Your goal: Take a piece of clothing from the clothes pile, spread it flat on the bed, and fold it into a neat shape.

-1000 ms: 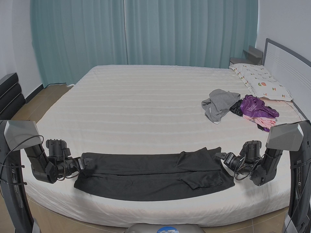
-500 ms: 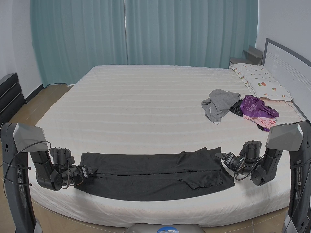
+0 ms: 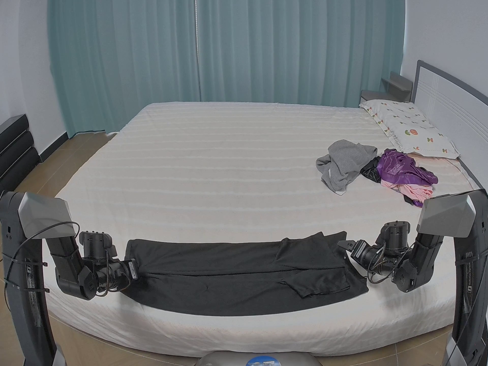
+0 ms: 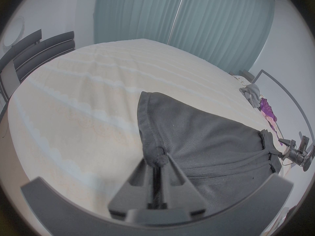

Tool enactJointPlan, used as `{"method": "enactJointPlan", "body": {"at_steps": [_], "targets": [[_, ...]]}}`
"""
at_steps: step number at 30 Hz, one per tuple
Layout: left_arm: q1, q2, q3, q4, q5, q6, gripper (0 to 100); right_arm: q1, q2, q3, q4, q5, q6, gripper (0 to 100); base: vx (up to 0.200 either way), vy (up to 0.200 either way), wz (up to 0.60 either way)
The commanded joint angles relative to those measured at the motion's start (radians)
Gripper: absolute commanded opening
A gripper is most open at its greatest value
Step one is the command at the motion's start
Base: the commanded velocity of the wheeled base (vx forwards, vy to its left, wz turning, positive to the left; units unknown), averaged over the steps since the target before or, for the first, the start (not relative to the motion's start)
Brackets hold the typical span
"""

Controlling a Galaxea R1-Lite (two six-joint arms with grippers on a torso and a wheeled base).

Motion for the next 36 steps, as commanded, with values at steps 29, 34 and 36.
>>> {"method": "enactJointPlan", "body": {"at_steps": [29,34,36], "targets": [[0.069,-0.137,-0.003,0.074,0.001,0.02,0,-0.026,0.006,-0.015,-0.013,-0.002,0.025,100,0.0,0.0,0.0],[0.062,-0.135,-0.001,0.076,0.002,0.019,0,-0.023,0.006,-0.012,-0.014,-0.002,0.025,100,0.0,0.0,0.0],[0.06,-0.135,0.0,0.076,0.002,0.019,0,-0.023,0.006,-0.012,-0.013,-0.002,0.025,100,0.0,0.0,0.0]]}}
